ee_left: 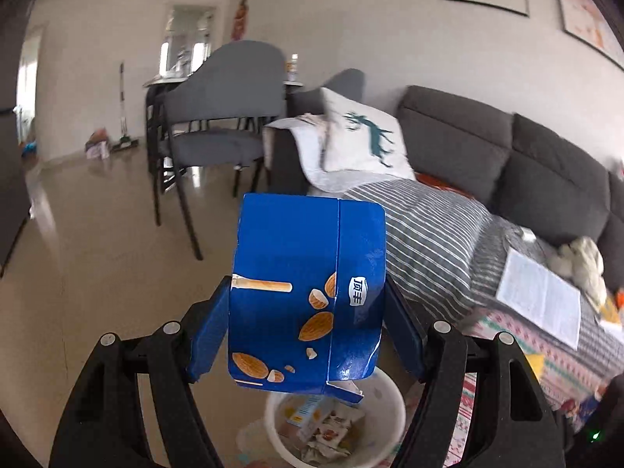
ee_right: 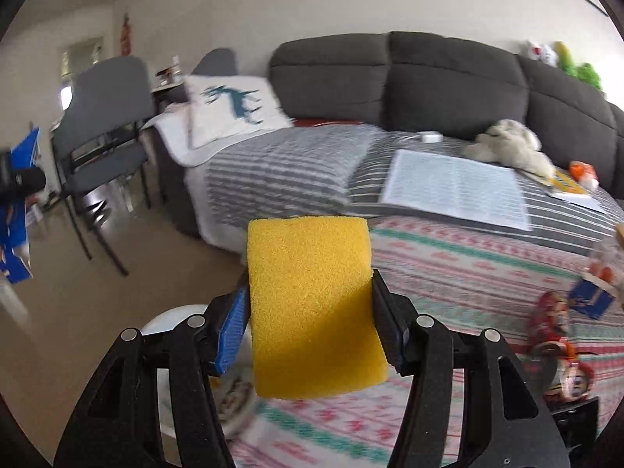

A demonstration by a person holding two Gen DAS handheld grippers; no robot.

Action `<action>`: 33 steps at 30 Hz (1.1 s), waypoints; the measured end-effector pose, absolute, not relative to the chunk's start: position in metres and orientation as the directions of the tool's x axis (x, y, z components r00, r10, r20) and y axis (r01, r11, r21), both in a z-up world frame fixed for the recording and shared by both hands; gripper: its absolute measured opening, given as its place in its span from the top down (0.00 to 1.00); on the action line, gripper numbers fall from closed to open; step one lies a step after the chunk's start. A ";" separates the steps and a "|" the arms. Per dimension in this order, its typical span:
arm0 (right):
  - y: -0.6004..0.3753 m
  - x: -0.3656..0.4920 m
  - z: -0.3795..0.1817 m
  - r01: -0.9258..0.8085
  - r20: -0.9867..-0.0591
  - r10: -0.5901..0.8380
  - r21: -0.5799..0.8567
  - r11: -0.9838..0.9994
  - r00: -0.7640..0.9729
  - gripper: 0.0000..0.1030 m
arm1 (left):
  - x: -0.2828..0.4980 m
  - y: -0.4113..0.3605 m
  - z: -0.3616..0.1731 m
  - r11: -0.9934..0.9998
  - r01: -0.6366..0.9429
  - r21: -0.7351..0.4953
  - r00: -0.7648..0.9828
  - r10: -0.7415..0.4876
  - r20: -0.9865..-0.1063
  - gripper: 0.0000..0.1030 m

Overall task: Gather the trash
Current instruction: 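Carry the blue box with the left tool to the white bin while the right tool carries the sponge, then open the left tool over the bin while the right tool releases the sponge into it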

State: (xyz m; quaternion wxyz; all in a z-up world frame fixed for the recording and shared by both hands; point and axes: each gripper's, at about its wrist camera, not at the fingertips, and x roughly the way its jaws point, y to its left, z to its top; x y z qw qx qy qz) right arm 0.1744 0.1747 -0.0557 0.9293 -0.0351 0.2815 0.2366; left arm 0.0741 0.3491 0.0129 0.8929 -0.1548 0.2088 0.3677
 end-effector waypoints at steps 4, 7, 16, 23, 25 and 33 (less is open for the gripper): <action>0.205 0.171 -0.064 -0.512 -0.571 0.460 0.079 0.855 0.680 0.34 | 0.063 0.364 0.012 0.664 -0.736 -0.131 0.630 0.602 -0.492 0.31; 0.216 0.169 -0.064 -0.504 -0.566 0.446 0.063 0.862 0.693 0.17 | 0.058 0.375 0.009 0.658 -0.741 -0.138 0.624 0.597 -0.505 0.31; 0.204 0.175 -0.064 -0.451 -0.576 0.380 0.023 0.892 0.724 0.13 | 0.072 0.382 -0.005 0.692 -0.707 -0.145 0.634 0.530 -0.563 0.30; 0.176 0.180 -0.061 -0.414 -0.567 0.346 0.009 0.910 0.747 0.09 | 0.092 0.374 -0.020 0.739 -0.658 -0.146 0.645 0.453 -0.615 0.30; 0.169 0.181 -0.060 -0.405 -0.563 0.339 0.008 0.914 0.753 0.09 | 0.100 0.373 -0.026 0.752 -0.644 -0.141 0.639 0.427 -0.640 0.27; 0.146 0.187 -0.058 -0.368 -0.557 0.316 0.020 0.930 0.768 0.07 | 0.121 0.366 -0.043 0.780 -0.616 -0.110 0.602 0.377 -0.704 0.11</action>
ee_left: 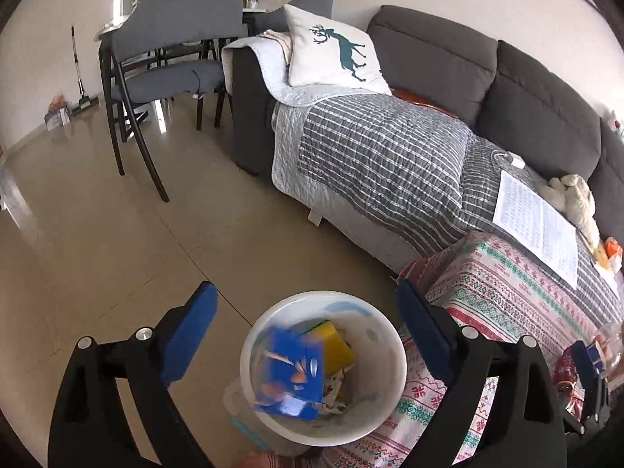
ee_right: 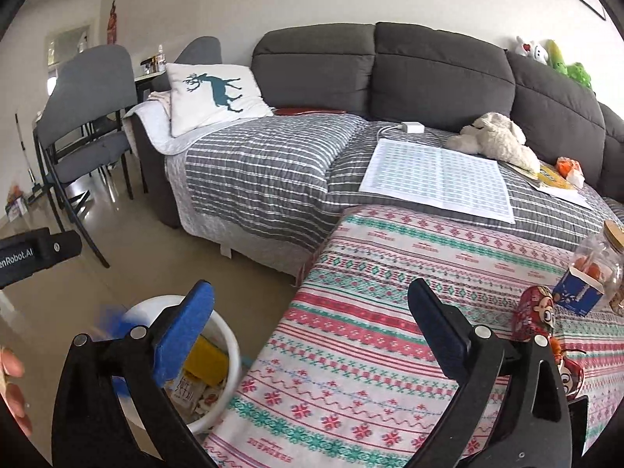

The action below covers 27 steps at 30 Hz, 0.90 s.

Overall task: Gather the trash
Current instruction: 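Open the left tool over the bin while the right tool releases the sponge into it, then grasp a red can with the left tool while the right tool grasps the orange toy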

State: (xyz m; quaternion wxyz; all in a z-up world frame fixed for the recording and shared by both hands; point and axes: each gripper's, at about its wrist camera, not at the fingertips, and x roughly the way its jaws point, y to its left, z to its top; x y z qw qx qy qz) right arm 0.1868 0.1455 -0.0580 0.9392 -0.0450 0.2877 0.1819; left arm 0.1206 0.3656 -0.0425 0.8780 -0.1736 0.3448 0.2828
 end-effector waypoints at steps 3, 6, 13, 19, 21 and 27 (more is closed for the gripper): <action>0.136 0.188 -0.056 -0.356 -0.550 0.307 0.019 0.934 0.776 0.07 | 0.123 0.358 -0.039 0.781 -0.616 -0.103 0.604 0.384 -0.698 0.11; 0.124 0.190 -0.053 -0.339 -0.547 0.292 0.017 0.941 0.784 0.07 | 0.127 0.351 -0.038 0.779 -0.619 -0.103 0.600 0.384 -0.702 0.11; 0.083 0.199 -0.045 -0.274 -0.539 0.243 0.022 0.961 0.807 0.07 | 0.145 0.311 -0.030 0.814 -0.574 -0.090 0.622 0.362 -0.695 0.10; 0.040 0.209 -0.038 -0.200 -0.532 0.186 0.033 0.979 0.826 0.07 | 0.162 0.261 -0.023 0.855 -0.515 -0.066 0.650 0.340 -0.680 0.10; 0.025 0.212 -0.037 -0.172 -0.533 0.163 0.034 0.985 0.830 0.07 | 0.168 0.245 -0.023 0.867 -0.495 -0.053 0.656 0.332 -0.678 0.10; -0.017 0.220 -0.039 -0.104 -0.539 0.106 0.035 0.994 0.835 0.07 | 0.188 0.191 -0.026 0.905 -0.426 -0.011 0.667 0.306 -0.680 0.10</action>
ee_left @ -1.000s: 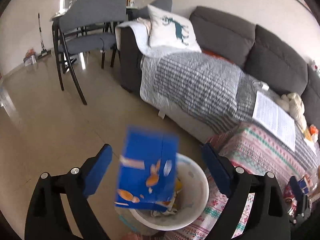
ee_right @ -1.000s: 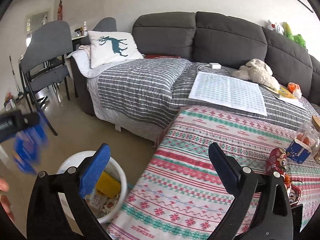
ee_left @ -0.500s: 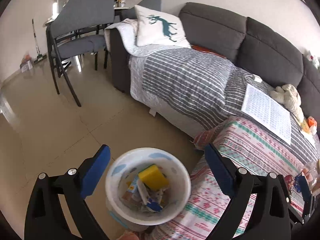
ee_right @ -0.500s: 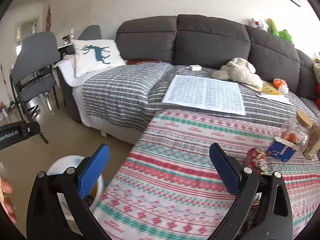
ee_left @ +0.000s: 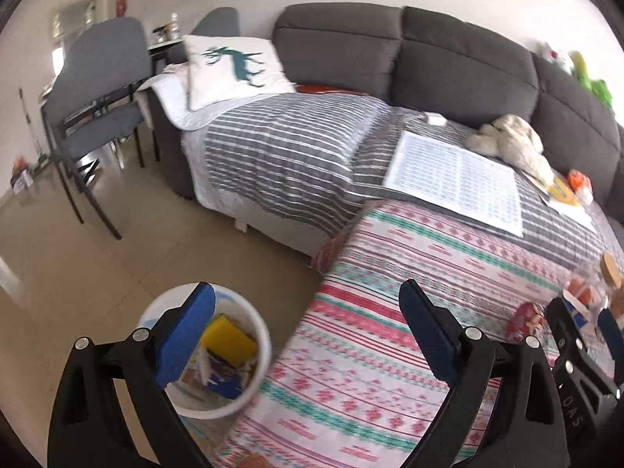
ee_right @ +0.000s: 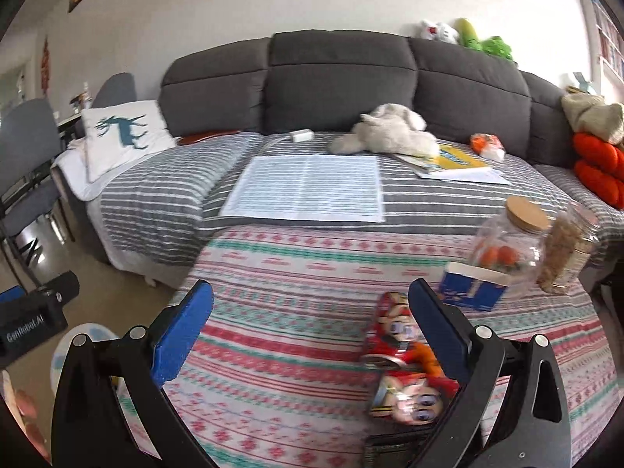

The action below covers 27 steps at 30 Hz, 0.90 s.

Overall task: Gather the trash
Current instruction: 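Grasp a red can with the left tool while the right tool grasps the orange toy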

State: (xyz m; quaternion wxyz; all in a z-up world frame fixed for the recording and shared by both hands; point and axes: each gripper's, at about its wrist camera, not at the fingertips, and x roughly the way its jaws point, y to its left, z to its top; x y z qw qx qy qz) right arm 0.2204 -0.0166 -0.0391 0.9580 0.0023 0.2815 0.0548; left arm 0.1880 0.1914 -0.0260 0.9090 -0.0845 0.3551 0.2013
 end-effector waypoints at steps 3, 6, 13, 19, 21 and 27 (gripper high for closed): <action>-0.039 0.225 -0.040 -0.068 -0.545 0.075 0.032 0.997 0.835 0.07 | 0.199 0.162 -0.028 0.922 -0.386 0.006 0.674 0.287 -0.681 0.10; -0.062 0.227 -0.042 -0.033 -0.550 0.036 0.016 0.999 0.834 0.07 | 0.207 0.138 -0.032 0.936 -0.351 0.018 0.677 0.267 -0.686 0.10; -0.130 0.233 -0.052 0.067 -0.588 -0.056 -0.003 0.998 0.807 0.07 | 0.228 0.066 -0.047 0.972 -0.225 0.065 0.679 0.205 -0.705 0.10; -0.191 0.236 -0.069 0.150 -0.645 -0.105 0.014 0.989 0.757 0.07 | 0.252 0.019 -0.065 0.990 -0.132 0.050 0.643 0.123 -0.756 0.10; -0.210 0.237 -0.075 0.168 -0.674 -0.102 0.033 0.985 0.732 0.07 | 0.261 0.008 -0.071 0.994 -0.107 0.034 0.621 0.093 -0.778 0.10; -0.237 0.247 -0.091 0.115 -0.757 -0.042 0.044 0.992 0.652 0.07 | 0.305 -0.028 -0.101 1.000 0.004 -0.012 0.479 -0.013 -0.878 0.10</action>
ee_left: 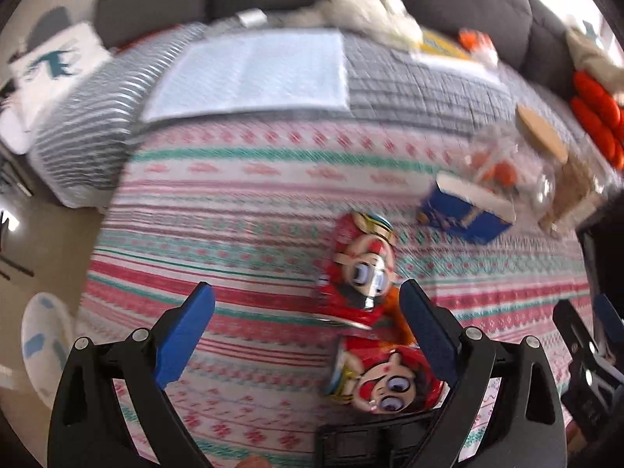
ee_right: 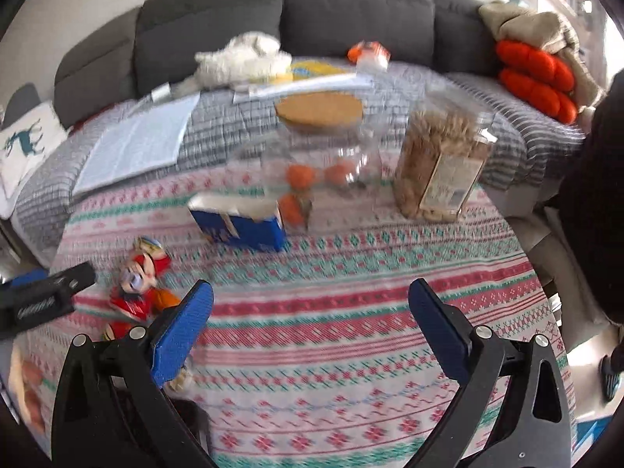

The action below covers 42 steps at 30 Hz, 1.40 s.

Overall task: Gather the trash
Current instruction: 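Grasp a red can with the left tool while the right tool grasps the orange toy, then carry the red can with the left tool into the bin while the right tool drops the orange toy in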

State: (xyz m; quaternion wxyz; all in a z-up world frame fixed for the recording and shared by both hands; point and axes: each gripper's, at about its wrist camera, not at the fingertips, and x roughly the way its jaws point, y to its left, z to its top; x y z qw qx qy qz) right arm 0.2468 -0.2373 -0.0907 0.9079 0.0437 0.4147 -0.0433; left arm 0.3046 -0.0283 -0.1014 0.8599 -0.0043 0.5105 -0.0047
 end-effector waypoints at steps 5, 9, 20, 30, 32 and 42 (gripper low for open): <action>-0.247 0.252 -0.101 0.002 -0.808 0.045 0.057 0.998 0.587 0.07 | 0.337 -0.048 -0.130 0.998 0.056 0.033 0.376 0.009 -0.927 0.10; -0.251 0.259 -0.112 -0.057 -0.838 0.100 0.082 0.995 0.536 0.07 | 0.350 -0.054 -0.147 0.996 0.083 0.017 0.310 -0.009 -0.951 0.10; -0.205 0.286 -0.122 -0.249 -0.843 0.262 0.158 0.956 0.470 0.07 | 0.334 -0.012 -0.133 0.992 0.028 -0.122 0.324 -0.124 -0.938 0.44; -0.147 0.328 -0.149 -0.325 -0.909 0.252 0.140 0.935 0.333 0.32 | 0.292 0.033 -0.090 0.983 -0.050 -0.175 0.434 -0.137 -0.890 0.51; -0.139 0.330 -0.158 -0.344 -0.919 0.254 0.144 0.928 0.301 0.42 | 0.286 0.041 -0.088 0.982 -0.068 -0.176 0.445 -0.128 -0.886 0.51; -0.127 0.324 -0.165 -0.319 -0.918 0.227 0.119 0.940 0.325 0.80 | 0.245 0.066 -0.081 0.982 -0.095 -0.165 0.475 -0.102 -0.874 0.51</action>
